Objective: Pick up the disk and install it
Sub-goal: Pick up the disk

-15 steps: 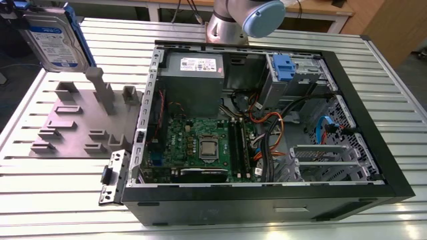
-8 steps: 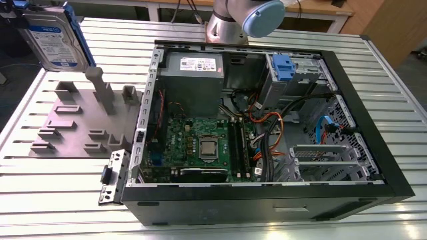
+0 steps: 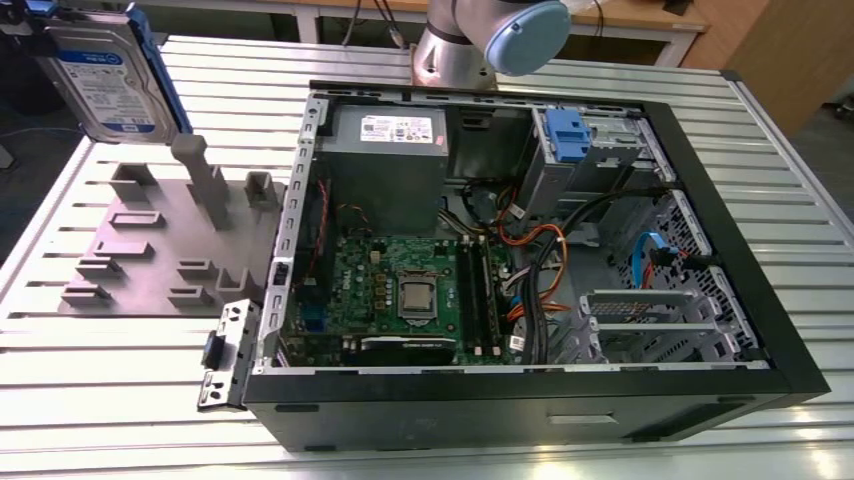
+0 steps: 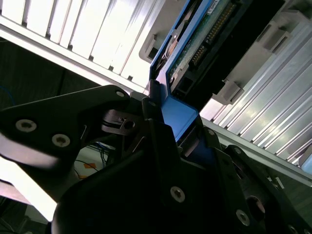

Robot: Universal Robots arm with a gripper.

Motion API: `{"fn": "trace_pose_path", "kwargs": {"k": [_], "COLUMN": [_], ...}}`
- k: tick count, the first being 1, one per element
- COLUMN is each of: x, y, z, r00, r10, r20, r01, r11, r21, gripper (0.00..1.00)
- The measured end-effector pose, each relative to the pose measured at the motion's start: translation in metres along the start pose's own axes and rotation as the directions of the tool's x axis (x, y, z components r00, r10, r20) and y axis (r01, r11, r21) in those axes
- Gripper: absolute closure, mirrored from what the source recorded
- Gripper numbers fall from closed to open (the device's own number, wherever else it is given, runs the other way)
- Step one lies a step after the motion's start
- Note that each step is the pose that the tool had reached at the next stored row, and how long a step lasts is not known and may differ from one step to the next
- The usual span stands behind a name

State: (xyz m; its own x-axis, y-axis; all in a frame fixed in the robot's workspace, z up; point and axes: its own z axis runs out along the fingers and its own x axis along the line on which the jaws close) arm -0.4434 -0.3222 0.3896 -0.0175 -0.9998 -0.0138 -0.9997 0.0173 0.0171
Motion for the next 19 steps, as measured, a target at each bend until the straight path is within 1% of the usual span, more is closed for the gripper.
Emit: {"fn": "trace_pose_path", "kwargs": {"k": [19], "x": [-0.0001], "y": [0.0002], "z": [-0.0042], "r00": [1.0], "r10": [0.0], "r20": [0.0], "r01": [0.0], "r11": [1.0], "r21": [0.0], "gripper": [0.64]}}
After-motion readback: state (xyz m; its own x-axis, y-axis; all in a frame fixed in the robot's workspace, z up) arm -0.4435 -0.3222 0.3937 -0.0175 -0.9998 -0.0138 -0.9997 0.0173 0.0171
